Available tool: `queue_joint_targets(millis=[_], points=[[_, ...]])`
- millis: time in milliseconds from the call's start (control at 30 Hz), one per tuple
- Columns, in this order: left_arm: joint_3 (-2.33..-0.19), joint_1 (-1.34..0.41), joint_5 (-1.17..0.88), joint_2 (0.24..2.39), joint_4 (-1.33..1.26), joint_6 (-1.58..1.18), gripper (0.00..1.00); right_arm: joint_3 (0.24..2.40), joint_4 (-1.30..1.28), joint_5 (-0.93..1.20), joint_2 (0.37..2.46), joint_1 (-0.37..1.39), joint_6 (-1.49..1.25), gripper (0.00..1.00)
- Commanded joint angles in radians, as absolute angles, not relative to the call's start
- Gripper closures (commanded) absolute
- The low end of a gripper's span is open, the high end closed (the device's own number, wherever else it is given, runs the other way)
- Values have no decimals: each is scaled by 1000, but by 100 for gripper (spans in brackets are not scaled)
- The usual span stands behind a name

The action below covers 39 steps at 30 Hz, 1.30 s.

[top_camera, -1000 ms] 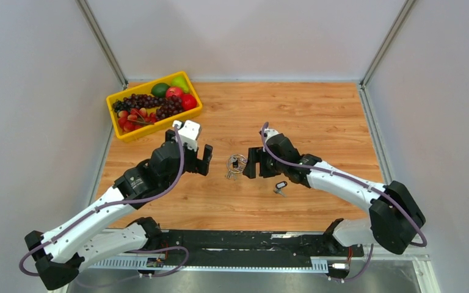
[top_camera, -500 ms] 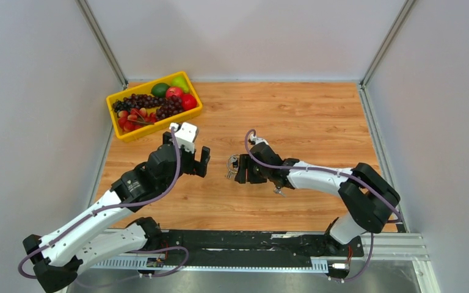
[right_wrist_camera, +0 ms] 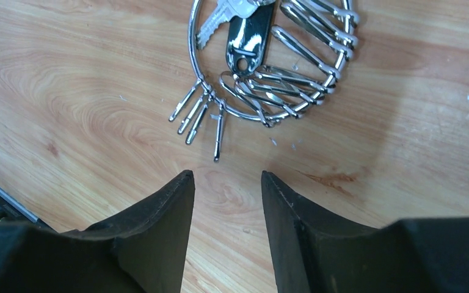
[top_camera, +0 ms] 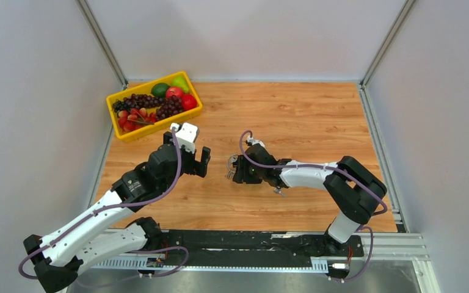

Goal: Put the keys on the keyring

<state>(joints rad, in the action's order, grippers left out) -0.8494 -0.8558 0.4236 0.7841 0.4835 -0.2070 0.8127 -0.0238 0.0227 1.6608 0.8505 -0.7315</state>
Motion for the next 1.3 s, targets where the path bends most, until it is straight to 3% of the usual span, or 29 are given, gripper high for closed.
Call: queue_joint_targets(millis=[0, 633, 800, 933, 1267], points=[[-845, -851, 423, 786, 462, -188, 0, 855, 31, 10, 1688, 859, -739, 50], [-846, -848, 438, 790, 466, -184, 0, 897, 37, 30, 1764, 860, -745, 64], [-845, -846, 439, 791, 466, -183, 0, 905, 37, 30, 1766, 860, -744, 80], [-845, -844, 439, 794, 465, -183, 0, 904, 35, 39, 1760, 859, -737, 100], [-847, -840, 396, 784, 455, -178, 0, 909, 7, 110, 1625, 852, -718, 100]])
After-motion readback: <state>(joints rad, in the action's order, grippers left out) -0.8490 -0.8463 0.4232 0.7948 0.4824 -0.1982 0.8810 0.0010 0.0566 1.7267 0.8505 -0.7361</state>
